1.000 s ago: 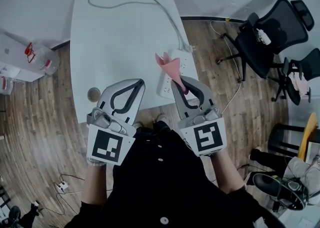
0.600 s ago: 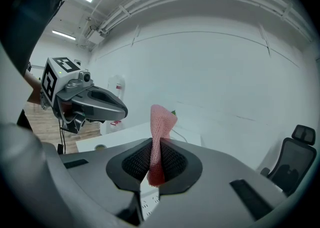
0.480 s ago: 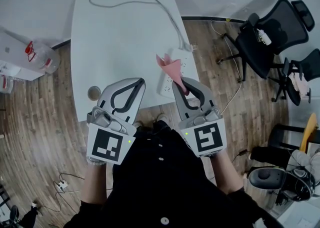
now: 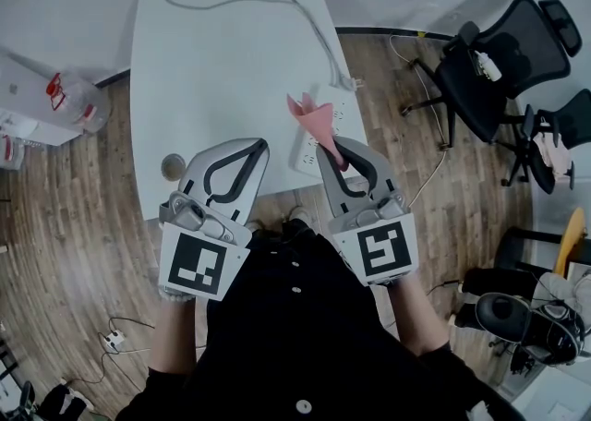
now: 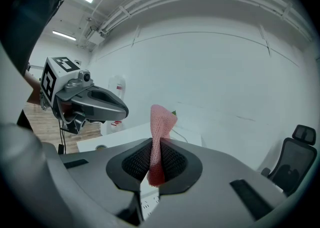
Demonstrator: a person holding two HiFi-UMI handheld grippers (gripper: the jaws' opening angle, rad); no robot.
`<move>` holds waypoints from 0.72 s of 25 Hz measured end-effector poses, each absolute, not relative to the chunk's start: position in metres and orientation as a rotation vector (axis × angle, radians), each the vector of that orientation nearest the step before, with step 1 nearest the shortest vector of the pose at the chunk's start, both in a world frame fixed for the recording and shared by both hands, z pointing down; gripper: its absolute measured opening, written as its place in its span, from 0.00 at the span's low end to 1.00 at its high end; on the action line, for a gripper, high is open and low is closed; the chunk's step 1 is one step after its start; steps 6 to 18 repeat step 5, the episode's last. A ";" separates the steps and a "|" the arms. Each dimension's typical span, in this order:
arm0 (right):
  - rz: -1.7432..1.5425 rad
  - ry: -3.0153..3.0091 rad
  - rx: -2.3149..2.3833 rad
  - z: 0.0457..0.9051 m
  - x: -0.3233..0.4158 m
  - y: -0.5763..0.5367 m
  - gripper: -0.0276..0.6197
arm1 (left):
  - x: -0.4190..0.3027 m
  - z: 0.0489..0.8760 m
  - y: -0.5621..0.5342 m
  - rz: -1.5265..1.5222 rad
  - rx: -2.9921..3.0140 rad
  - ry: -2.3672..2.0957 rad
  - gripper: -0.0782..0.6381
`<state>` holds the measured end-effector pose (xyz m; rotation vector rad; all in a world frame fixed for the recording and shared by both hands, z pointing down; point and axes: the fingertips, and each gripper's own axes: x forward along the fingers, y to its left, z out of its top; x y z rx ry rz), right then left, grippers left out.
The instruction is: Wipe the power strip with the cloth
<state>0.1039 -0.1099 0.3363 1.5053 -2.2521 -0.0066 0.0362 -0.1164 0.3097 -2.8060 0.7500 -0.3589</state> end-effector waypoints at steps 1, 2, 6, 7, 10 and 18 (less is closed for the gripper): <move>-0.007 -2.252 1.505 0.336 0.103 -0.110 0.13 | 0.036 0.310 -0.116 -0.359 -2.807 0.749 0.13; -0.007 -2.252 1.503 0.336 0.102 -0.110 0.13 | 0.035 0.310 -0.116 -0.358 -2.808 0.746 0.13; -0.010 -2.253 1.499 0.335 0.099 -0.110 0.13 | 0.035 0.309 -0.116 -0.356 -2.808 0.739 0.13; -0.010 -2.253 1.499 0.335 0.099 -0.110 0.13 | 0.035 0.309 -0.116 -0.356 -2.808 0.739 0.13; -0.010 -2.253 1.499 0.335 0.099 -0.110 0.13 | 0.035 0.309 -0.116 -0.356 -2.808 0.739 0.13; -0.010 -2.253 1.499 0.335 0.099 -0.110 0.13 | 0.035 0.309 -0.116 -0.356 -2.808 0.739 0.13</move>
